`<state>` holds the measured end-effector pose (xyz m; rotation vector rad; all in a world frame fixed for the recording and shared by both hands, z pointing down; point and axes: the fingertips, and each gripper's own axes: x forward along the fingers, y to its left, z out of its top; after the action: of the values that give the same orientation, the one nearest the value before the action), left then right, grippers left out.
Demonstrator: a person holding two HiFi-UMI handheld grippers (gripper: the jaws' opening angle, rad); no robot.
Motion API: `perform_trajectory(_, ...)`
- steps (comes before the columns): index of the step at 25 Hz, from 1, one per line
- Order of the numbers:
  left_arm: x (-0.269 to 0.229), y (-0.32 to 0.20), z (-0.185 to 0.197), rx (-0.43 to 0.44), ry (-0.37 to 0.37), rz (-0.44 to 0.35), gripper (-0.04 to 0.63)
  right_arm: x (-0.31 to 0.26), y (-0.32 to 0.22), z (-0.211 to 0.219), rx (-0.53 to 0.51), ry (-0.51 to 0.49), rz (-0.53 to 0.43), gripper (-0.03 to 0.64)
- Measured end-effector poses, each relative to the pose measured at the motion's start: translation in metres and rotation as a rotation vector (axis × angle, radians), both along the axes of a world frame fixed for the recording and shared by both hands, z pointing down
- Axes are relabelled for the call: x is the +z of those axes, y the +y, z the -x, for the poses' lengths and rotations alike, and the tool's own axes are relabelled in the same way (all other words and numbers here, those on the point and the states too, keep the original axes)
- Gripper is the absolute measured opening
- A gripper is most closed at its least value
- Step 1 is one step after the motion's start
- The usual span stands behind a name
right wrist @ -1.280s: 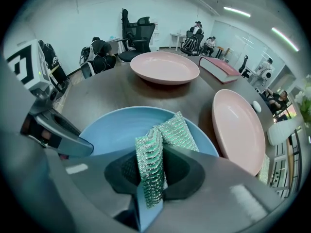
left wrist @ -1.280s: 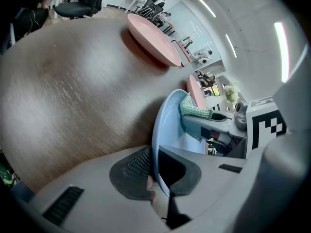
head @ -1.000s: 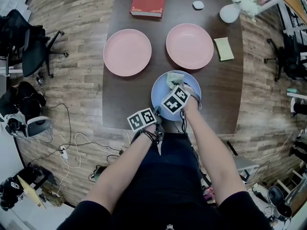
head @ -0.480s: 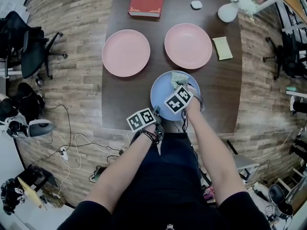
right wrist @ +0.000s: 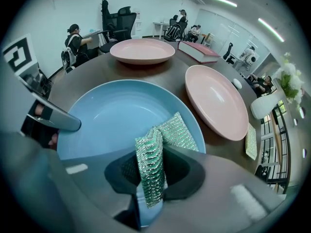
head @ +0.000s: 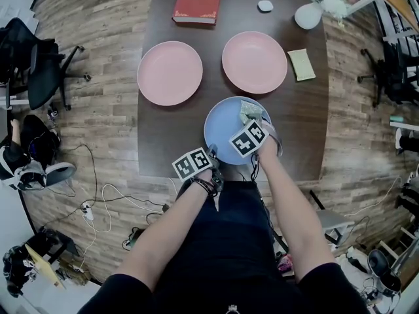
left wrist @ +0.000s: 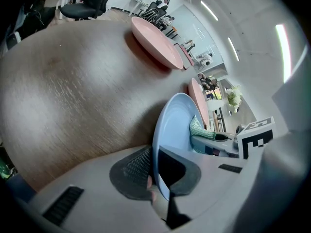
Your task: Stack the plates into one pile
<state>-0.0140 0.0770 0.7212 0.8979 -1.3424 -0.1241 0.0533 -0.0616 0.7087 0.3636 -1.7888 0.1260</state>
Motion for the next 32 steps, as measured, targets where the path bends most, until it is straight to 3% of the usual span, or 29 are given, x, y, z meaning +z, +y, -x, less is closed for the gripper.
perform_trajectory(16, 0.004, 0.000, -0.004, 0.022, 0.000, 0.002, 0.012, 0.002, 0.012, -0.028, 0.047, -0.008, 0.020, 0.083)
perform_trajectory(25, 0.007, -0.003, -0.003, 0.041, 0.001, -0.001, 0.012, -0.020, 0.022, -0.026, -0.009, -0.079, 0.023, 0.081)
perform_trajectory(32, 0.006, -0.003, -0.004, 0.047, 0.001, -0.006, 0.012, -0.040, 0.033, -0.027, -0.157, -0.120, -0.003, 0.081)
